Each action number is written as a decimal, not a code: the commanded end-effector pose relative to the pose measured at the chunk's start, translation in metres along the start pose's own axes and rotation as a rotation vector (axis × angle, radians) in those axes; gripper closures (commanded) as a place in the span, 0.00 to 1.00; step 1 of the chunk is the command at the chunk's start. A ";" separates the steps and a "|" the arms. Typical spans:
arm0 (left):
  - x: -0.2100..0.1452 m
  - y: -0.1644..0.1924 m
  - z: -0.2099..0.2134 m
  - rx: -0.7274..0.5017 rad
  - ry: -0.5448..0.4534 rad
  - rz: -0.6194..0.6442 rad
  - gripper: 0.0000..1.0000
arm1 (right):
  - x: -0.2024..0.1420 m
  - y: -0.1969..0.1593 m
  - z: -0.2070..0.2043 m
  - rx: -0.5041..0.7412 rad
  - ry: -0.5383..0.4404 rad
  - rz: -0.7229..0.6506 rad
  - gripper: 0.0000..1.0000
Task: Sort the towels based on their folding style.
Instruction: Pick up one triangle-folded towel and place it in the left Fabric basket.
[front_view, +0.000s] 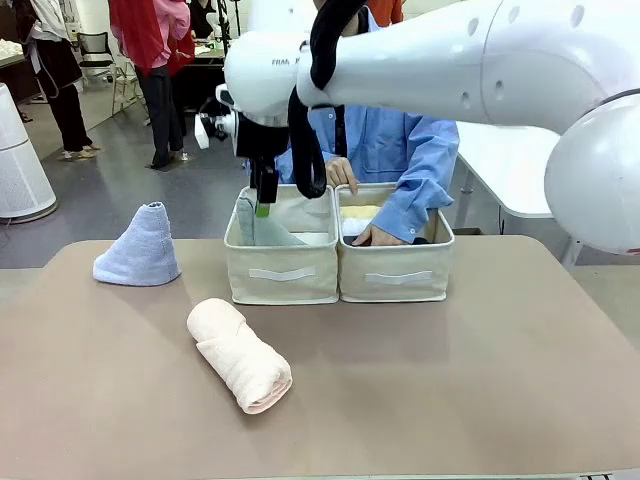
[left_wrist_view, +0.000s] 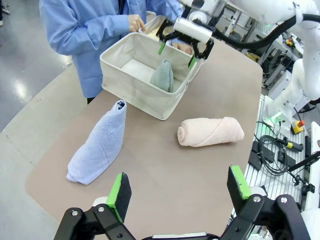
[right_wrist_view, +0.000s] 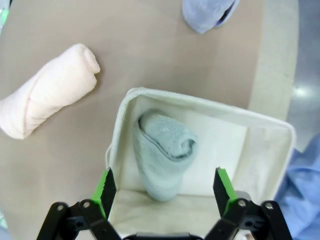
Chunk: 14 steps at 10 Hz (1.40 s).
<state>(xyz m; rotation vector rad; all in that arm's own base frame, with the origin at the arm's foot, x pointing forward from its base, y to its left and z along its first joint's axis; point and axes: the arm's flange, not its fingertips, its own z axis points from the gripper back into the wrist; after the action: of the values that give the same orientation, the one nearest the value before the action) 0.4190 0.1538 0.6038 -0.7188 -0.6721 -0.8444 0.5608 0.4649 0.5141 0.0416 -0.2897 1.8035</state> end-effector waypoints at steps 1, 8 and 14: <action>0.001 -0.001 -0.001 0.004 -0.012 -0.002 0.00 | 0.004 0.020 0.046 -0.066 0.006 -0.006 0.00; 0.001 -0.001 -0.001 0.004 -0.012 -0.002 0.00 | -0.125 0.201 0.159 -0.031 0.251 -0.298 0.00; 0.001 -0.001 -0.001 0.004 -0.012 -0.002 0.00 | -0.303 0.307 0.168 -0.087 0.124 -0.788 0.00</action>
<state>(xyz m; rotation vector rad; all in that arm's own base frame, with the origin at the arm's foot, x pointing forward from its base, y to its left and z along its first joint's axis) 0.4191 0.1548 0.6036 -0.7189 -0.6731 -0.8425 0.3093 0.0750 0.5798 -0.0296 -0.1844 1.0787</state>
